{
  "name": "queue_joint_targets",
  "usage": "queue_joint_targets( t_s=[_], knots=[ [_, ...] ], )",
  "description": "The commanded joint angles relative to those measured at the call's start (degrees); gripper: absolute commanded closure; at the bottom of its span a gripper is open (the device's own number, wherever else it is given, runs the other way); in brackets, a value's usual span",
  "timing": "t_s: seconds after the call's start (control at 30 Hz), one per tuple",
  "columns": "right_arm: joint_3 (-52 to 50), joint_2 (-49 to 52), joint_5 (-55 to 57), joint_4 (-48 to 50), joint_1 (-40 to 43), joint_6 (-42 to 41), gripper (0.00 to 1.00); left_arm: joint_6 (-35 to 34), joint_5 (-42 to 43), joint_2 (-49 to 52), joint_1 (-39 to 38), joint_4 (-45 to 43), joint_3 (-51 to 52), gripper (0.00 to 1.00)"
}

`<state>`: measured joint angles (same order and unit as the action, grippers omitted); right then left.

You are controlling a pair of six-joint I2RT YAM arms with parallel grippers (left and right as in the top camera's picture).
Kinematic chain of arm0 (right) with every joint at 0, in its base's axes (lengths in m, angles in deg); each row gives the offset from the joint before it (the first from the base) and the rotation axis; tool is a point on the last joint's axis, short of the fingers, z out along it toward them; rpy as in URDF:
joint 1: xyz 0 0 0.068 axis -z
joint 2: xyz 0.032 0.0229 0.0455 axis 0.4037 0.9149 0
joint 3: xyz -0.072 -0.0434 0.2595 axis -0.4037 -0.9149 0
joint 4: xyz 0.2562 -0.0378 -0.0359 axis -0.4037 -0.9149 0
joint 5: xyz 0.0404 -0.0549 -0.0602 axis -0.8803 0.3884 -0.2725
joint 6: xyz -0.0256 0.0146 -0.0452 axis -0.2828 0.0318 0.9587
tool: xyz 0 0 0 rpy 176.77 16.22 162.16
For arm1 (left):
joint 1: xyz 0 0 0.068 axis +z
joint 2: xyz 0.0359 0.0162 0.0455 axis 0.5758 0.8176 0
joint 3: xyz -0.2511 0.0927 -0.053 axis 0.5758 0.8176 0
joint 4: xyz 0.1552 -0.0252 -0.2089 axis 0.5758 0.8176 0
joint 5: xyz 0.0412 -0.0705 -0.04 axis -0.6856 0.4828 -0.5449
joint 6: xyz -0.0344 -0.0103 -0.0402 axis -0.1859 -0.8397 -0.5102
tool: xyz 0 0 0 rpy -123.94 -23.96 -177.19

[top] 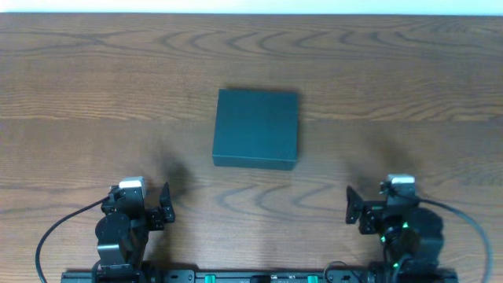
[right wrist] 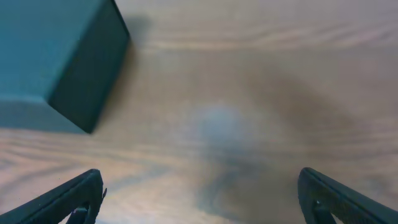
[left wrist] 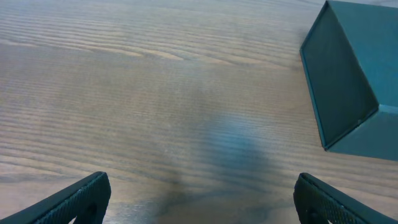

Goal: Pack container

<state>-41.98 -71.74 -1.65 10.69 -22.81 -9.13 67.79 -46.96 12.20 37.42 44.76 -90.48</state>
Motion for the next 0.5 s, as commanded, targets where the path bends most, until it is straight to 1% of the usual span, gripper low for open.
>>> queue_joint_targets(
  t_s=[0.0, 0.1, 0.47],
  knots=[
    [-3.96, -5.01, 0.68, 0.66, -0.76, -2.71, 0.01, 1.01, -0.68, -0.42, 0.37, -0.20, 0.70, 0.05],
    [-6.32, -7.45, 0.59, 0.70, -0.79, -4.81, 0.01, 0.98, -0.68, -0.42, 0.37, -0.20, 0.70, 0.05],
    [-6.25, -7.39, 0.72, 0.68, -1.05, -4.74, 0.01, 0.98, -0.68, -0.42, 0.37, -0.20, 0.70, 0.04]
  ],
)
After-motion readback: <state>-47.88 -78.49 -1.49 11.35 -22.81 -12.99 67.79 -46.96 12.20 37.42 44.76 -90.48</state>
